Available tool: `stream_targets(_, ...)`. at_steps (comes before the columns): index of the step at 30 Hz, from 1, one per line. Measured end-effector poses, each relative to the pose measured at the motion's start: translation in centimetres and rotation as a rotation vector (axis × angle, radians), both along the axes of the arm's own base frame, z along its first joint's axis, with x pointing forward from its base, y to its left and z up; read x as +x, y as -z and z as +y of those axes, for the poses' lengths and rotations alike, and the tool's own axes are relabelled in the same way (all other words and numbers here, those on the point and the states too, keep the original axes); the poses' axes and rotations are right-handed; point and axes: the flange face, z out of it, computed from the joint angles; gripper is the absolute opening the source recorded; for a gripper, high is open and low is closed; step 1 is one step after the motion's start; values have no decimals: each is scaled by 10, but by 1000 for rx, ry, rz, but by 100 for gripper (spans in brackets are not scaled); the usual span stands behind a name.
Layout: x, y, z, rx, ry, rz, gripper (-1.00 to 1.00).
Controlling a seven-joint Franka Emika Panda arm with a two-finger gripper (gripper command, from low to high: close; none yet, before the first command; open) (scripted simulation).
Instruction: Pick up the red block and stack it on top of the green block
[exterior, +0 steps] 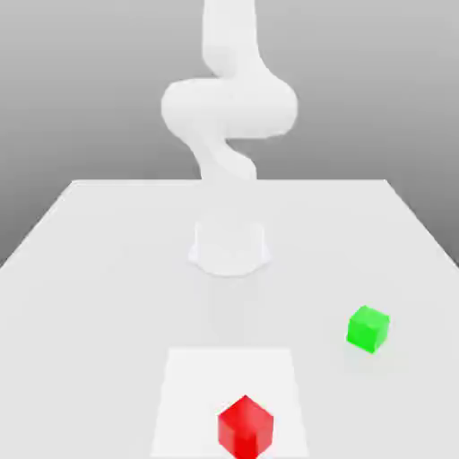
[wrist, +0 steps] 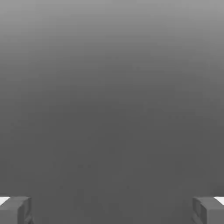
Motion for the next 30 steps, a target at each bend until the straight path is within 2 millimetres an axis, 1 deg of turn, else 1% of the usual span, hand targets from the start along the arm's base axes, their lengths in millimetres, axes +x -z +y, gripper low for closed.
stream_targets(3, 38, 50, 1, -20, -88, 87, 0)
stream_targets(6, 68, 102, 4, -42, -170, 169, 0)
stream_targets(10, 98, 176, 12, -78, -276, 275, 0)
stream_targets(13, 112, 232, 17, -109, -354, 353, 0)
stream_targets(15, 117, 270, 21, -132, -404, 404, 0)
stream_targets(18, 120, 327, 26, -172, -482, 481, 0)
stream_targets(20, 118, 364, 28, -202, -534, 531, 0)
stream_targets(24, 107, 434, 25, -265, -627, 634, 0)
stream_targets(26, 102, 464, 23, -290, -661, 668, 0)
stream_targets(30, 101, 518, 23, -298, -672, 679, 0)
